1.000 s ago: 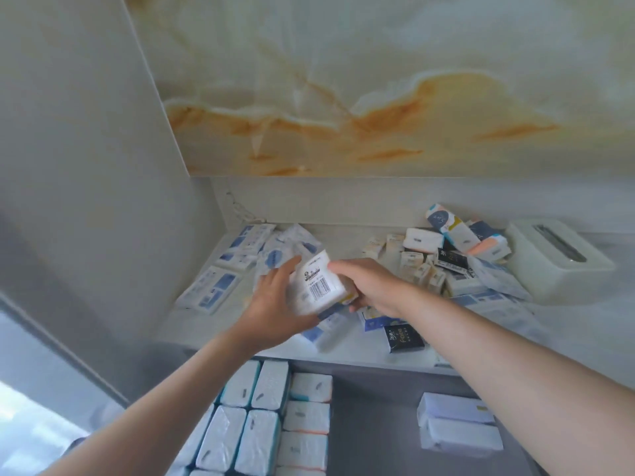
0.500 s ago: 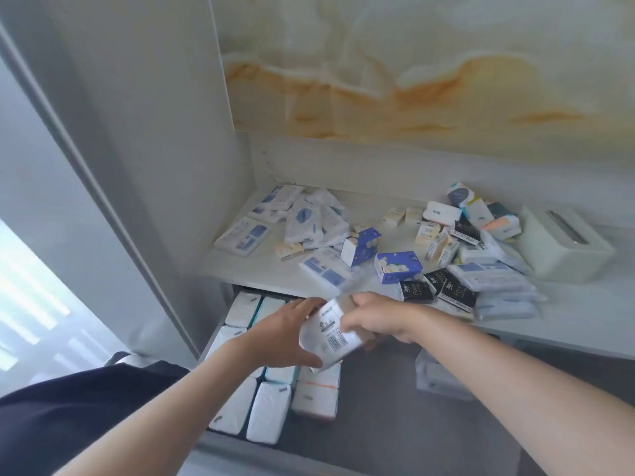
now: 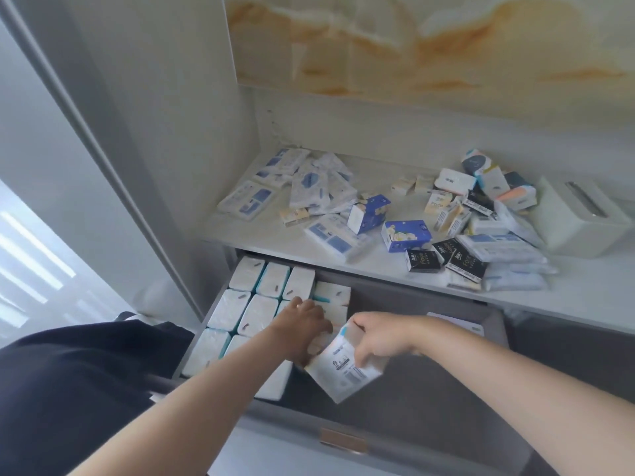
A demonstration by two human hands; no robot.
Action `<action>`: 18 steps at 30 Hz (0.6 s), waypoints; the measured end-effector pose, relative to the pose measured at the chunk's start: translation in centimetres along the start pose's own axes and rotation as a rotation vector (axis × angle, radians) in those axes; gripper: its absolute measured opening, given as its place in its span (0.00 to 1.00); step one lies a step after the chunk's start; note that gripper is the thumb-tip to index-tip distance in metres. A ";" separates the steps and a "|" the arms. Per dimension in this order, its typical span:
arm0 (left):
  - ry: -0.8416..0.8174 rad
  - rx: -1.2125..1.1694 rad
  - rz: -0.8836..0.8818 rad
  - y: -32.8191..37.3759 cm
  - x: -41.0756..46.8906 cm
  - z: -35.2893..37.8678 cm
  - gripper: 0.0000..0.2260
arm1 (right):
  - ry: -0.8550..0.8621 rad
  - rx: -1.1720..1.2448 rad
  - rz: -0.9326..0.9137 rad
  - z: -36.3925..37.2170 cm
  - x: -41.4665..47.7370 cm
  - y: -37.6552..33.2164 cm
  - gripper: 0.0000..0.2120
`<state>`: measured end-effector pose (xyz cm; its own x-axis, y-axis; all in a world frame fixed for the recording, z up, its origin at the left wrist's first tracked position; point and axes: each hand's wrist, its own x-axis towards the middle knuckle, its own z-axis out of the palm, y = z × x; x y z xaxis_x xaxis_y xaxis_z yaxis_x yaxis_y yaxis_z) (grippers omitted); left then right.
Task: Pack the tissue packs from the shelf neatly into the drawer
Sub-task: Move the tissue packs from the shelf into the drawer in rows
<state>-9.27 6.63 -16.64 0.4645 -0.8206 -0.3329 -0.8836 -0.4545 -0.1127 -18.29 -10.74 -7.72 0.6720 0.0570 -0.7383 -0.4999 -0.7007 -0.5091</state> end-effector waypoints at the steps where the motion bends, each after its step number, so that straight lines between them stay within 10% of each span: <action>1: -0.005 -0.019 -0.005 -0.5 0.2 0.0 0.31 | -0.015 -0.022 0.005 0.6 0.0 -0.3 0.16; 18: 0.091 -0.114 0.019 -1.8 0.1 1.5 0.27 | 0.060 0.434 0.228 10.4 5.3 -2.3 0.28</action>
<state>-7.76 7.90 -17.91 0.4559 -0.8550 -0.2470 -0.8822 -0.4709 0.0019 -19.25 -1.39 -15.05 0.5429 -0.1137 -0.8321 -0.8109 -0.3290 -0.4841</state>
